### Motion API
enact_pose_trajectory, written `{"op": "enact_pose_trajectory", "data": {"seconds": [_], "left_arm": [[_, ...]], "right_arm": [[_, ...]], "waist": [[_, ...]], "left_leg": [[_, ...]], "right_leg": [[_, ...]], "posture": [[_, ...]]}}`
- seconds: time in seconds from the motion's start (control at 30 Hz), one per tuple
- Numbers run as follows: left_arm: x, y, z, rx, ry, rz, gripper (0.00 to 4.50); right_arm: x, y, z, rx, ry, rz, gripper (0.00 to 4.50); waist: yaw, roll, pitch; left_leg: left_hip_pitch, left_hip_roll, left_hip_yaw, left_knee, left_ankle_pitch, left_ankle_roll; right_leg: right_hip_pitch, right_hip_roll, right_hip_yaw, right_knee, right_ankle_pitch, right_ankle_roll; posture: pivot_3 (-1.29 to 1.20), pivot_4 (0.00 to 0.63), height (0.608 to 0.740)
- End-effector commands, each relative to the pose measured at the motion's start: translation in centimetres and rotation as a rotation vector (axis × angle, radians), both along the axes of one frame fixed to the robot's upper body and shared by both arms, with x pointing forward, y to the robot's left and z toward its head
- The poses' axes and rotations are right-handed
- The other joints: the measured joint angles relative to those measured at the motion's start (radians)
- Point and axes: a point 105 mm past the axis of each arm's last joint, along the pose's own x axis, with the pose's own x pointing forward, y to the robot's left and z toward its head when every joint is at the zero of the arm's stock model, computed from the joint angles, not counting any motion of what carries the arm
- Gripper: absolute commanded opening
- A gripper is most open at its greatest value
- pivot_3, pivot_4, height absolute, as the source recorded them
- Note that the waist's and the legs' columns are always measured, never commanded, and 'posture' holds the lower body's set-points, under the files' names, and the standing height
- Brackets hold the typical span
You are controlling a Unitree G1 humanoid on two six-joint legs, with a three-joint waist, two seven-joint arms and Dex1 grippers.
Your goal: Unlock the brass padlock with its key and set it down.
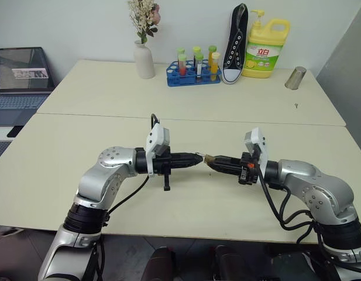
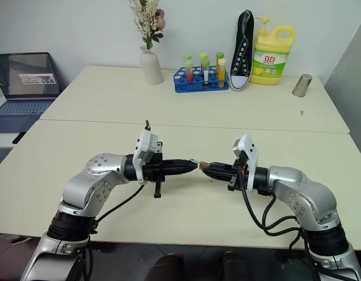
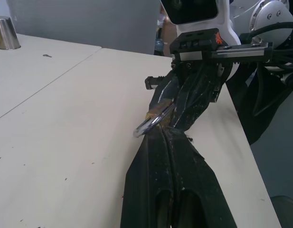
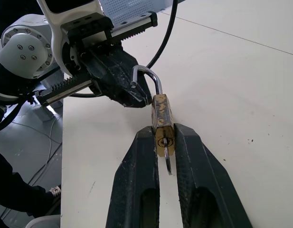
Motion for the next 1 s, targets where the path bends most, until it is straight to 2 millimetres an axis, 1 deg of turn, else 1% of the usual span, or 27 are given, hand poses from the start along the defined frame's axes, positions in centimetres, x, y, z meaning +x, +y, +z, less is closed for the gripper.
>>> {"op": "enact_pose_trajectory", "data": {"seconds": [0.03,0.3,0.57,0.7,0.8,0.83,0.93,1.0], "left_arm": [[-0.2,-0.4,2.0,-0.046,-0.056,-0.014,0.00],[0.1,-0.5,2.7,-0.084,-0.035,0.007,0.00],[-0.1,-0.5,2.5,-0.057,-0.067,0.002,0.00],[0.0,0.1,2.3,0.001,-0.175,0.025,0.00],[-0.1,1.5,0.9,0.169,-0.423,0.000,0.00],[-0.2,1.8,0.6,0.199,-0.471,-0.011,0.00],[-0.4,3.5,-1.0,0.317,-0.594,-0.074,0.58],[-0.5,4.2,-1.9,0.365,-0.637,-0.109,1.18]], "right_arm": [[-0.4,0.2,0.9,0.007,-0.050,0.026,0.12],[-0.5,0.2,0.8,0.004,-0.046,0.033,0.12],[-0.5,0.2,0.8,0.001,-0.046,0.032,0.12],[-0.4,0.0,0.6,-0.001,-0.034,0.017,0.12],[-0.3,-0.4,0.5,0.007,-0.003,0.000,0.12],[-0.3,-0.5,0.5,0.007,0.003,-0.002,0.12],[-0.4,-0.9,0.2,0.014,0.078,-0.004,0.12],[-0.6,-1.0,-0.1,0.017,0.131,-0.001,0.12]], "waist": [[0.000,0.000,0.000],[0.000,0.000,0.000],[0.000,0.000,0.000],[0.000,0.000,0.000],[-0.001,0.000,0.000],[0.000,0.000,0.000],[0.003,0.000,0.000],[0.003,0.001,0.000]], "left_leg": [[0.000,0.000,0.000,0.000,0.000,0.000],[0.000,0.000,0.000,0.000,0.000,0.000],[0.000,0.000,0.000,0.000,0.000,0.000],[0.000,0.000,0.000,0.000,0.000,0.000],[0.000,0.000,0.000,-0.001,0.000,0.000],[0.001,0.000,0.001,-0.001,0.000,0.000],[0.000,0.000,0.001,-0.001,0.000,0.000],[0.000,0.000,0.001,-0.001,0.000,0.000]], "right_leg": [[0.000,0.000,0.000,0.000,0.000,0.000],[0.000,0.000,0.000,0.000,0.000,0.000],[0.000,0.000,0.000,0.000,0.000,0.000],[0.000,0.000,0.000,0.000,0.000,0.000],[0.000,0.000,0.001,0.000,0.000,-0.001],[0.000,0.000,0.001,-0.001,0.000,-0.002],[0.000,-0.002,0.000,-0.001,0.001,-0.004],[0.000,-0.003,0.001,-0.001,0.001,-0.004]], "posture": [[0.00,0.150,0.740],[0.00,0.150,0.740],[0.00,0.150,0.740],[0.00,0.150,0.740],[0.00,0.150,0.740],[0.00,0.150,0.740],[0.00,0.150,0.740],[0.00,0.150,0.740]]}}
